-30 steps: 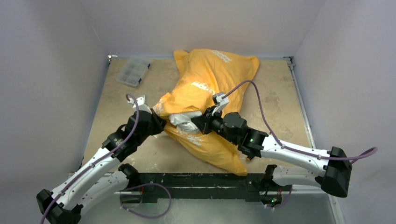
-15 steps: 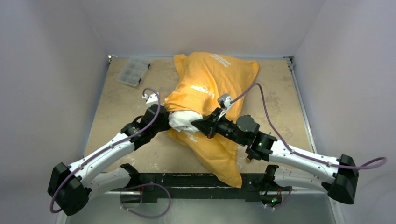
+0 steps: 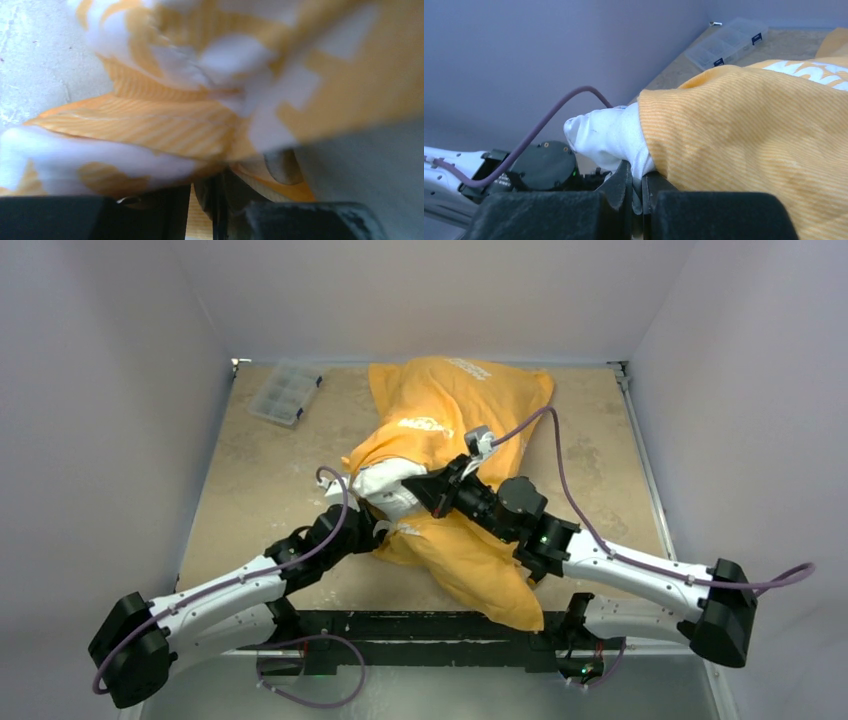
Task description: Remove the pillowcase from the pillow
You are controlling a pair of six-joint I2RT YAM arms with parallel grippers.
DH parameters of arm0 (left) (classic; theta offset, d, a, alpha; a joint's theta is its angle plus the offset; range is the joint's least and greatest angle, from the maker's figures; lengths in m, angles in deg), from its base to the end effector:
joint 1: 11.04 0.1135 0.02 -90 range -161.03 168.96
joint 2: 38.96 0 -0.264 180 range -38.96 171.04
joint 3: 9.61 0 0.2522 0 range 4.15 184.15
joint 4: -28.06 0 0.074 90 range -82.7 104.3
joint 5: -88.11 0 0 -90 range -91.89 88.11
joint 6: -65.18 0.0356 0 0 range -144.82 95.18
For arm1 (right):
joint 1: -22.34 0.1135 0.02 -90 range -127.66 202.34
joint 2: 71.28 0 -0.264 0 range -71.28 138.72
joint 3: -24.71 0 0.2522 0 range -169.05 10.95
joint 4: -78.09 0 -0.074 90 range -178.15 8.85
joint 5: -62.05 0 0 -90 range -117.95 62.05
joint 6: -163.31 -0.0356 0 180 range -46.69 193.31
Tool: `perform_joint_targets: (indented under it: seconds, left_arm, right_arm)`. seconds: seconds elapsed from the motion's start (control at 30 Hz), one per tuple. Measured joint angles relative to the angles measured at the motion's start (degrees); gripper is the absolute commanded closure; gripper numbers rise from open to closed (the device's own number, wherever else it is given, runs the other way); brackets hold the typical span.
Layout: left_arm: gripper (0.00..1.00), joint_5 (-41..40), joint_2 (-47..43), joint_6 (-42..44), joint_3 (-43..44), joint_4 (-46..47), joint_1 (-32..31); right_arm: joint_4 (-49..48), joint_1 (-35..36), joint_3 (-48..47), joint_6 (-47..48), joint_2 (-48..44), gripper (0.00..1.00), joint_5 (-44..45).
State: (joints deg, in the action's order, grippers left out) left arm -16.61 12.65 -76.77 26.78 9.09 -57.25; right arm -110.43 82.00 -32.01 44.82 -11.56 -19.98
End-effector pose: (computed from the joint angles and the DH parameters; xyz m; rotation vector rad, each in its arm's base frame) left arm 0.1374 -0.1302 0.1933 -0.2638 2.2176 -0.7031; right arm 0.1293 0.2111 0.3388 -0.3075 1.5531 1.1303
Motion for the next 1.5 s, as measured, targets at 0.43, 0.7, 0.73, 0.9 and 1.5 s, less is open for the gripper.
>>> perform_joint_targets:
  seconds: [0.43,0.7,0.73,0.9,1.5]
  left_arm:
    - [0.3,-2.8,-12.3,2.2,9.9,-15.1,-2.7]
    - [0.31,0.7,-13.5,4.7,15.9,-22.2,-2.7]
    - [0.31,1.6,-13.6,5.2,16.9,-22.3,-2.7]
    - [0.3,6.3,-13.7,8.9,22.4,-21.1,-2.7]
    - [0.36,16.4,-5.9,19.9,25.3,-12.6,-2.7]
  right_arm:
    - [-9.0,-0.6,-5.0,-1.6,11.3,1.0,0.0]
    - [-10.8,-0.8,-5.0,-2.4,13.3,1.0,0.0]
    - [-10.8,-0.8,-5.0,-2.4,13.3,1.0,0.0]
    - [-10.5,-0.9,-5.0,-2.4,13.5,1.0,0.0]
    - [-4.9,-3.4,-6.1,-2.8,14.9,1.0,-0.1]
